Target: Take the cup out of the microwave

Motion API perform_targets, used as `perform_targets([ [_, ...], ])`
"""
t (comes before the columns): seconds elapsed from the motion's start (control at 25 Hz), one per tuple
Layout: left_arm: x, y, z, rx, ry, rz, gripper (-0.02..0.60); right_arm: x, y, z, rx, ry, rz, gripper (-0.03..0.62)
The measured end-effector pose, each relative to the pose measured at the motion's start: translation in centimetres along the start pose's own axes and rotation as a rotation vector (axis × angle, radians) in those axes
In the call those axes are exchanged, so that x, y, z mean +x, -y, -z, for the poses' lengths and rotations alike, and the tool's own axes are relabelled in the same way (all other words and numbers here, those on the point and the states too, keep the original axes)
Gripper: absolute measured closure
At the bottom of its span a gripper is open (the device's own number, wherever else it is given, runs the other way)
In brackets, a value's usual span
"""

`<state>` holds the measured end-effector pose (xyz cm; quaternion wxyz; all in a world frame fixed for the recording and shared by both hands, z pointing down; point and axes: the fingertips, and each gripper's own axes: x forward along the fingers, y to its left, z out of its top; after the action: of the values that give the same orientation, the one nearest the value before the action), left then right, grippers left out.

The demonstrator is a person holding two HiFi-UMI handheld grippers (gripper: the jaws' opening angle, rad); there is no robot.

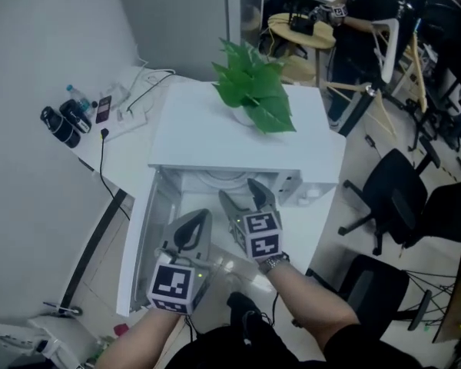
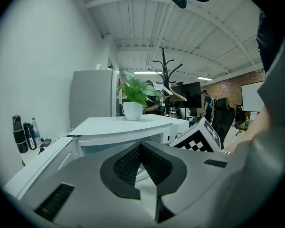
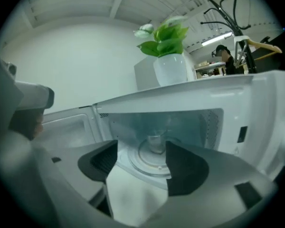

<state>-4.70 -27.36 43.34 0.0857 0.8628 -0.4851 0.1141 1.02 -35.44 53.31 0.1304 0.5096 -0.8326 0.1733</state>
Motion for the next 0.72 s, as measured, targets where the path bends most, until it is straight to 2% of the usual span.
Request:
perform_targets([
  [0.4,3.6,-3.0,0.5,-0.037,-0.019,-0.012,0.584,8.2,2.3,0.7,-0.055,-0.023,0.038,0.184],
  [0.72,4.6,-4.7,0.4,-0.044,-0.019,-0.026,0.584,12.2,3.3,0.9,-0.084,-0.036,0.071,0.169],
])
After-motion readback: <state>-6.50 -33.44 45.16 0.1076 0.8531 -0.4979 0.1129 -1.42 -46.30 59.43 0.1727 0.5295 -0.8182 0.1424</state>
